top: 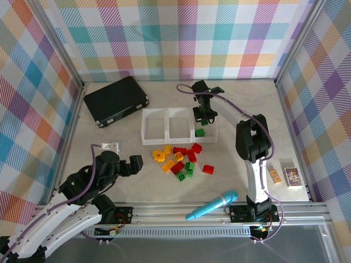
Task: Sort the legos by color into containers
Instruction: Place the lego in the container.
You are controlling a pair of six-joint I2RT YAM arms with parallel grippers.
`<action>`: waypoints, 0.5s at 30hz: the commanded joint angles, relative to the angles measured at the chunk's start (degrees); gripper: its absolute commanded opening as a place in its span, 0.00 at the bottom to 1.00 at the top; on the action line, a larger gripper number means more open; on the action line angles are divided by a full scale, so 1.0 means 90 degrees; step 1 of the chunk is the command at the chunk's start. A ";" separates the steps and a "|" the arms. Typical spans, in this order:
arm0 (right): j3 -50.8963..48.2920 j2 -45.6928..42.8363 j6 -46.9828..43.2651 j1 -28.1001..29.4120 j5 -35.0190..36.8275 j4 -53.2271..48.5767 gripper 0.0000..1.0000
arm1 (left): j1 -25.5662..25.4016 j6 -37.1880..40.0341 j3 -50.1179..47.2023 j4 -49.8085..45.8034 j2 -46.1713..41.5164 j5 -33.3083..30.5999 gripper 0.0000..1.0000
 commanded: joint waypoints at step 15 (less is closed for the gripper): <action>-0.1206 -0.1899 0.0703 0.0024 -0.0397 0.0053 0.57 | -0.0053 0.0105 -0.0044 0.0167 0.0039 0.0329 1.00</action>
